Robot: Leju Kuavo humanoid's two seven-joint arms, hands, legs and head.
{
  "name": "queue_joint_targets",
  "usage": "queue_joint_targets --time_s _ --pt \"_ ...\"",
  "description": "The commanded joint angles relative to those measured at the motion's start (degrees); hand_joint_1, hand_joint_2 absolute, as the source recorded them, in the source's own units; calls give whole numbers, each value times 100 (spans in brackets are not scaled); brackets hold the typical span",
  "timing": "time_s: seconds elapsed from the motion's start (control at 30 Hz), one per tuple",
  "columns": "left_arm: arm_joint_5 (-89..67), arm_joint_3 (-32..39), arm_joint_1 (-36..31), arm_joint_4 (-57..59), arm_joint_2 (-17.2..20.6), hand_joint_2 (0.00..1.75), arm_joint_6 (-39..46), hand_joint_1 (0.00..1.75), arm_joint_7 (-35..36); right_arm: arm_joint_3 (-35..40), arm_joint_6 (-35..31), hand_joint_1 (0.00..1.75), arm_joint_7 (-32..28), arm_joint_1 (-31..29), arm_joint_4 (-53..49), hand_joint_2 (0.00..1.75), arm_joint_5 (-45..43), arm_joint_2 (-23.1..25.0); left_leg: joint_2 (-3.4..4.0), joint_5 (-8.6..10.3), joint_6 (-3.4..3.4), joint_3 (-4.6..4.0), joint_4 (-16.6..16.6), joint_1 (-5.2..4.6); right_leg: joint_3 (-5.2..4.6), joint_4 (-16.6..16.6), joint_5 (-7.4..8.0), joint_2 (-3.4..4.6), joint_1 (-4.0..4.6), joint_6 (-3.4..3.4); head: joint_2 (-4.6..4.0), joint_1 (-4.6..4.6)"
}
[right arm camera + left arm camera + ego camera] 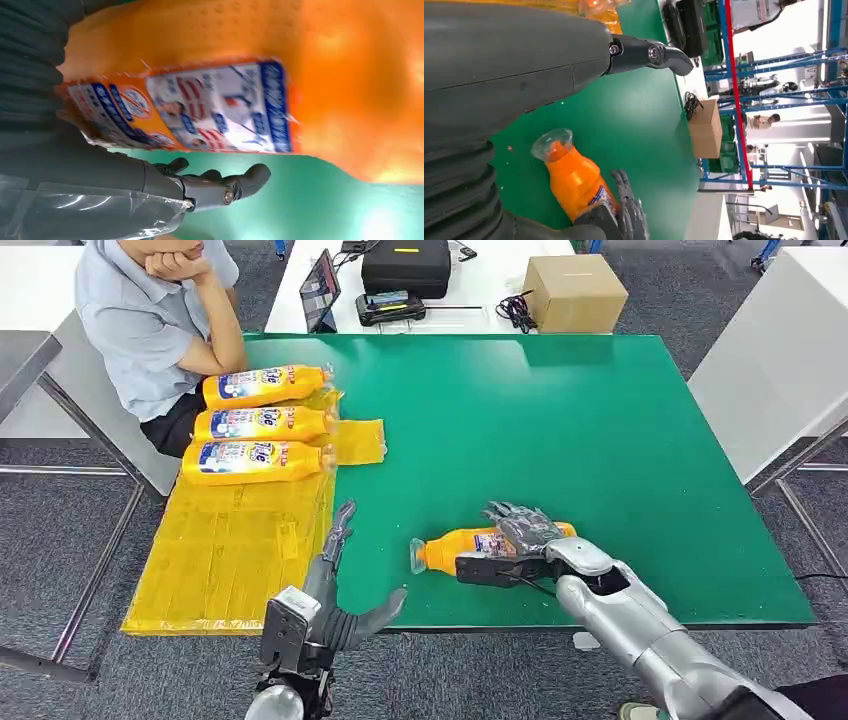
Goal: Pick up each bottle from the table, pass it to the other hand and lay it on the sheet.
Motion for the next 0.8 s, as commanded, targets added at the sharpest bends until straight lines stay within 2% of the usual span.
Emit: queue_joint_targets --time_s 0.03,0.8 --pt "-108 32 23 21 206 175 72 0 9 584 -200 0 326 -435 -133 175 341 -167 21 -11 -10 18 2 1 11 4 -7 17 2 -13 0 -2" --pt "-176 85 51 -1 199 175 92 0 0 534 -188 0 252 -316 -416 175 271 -292 6 -5 -7 12 -1 1 8 0 -4 4 1 -9 0 0"
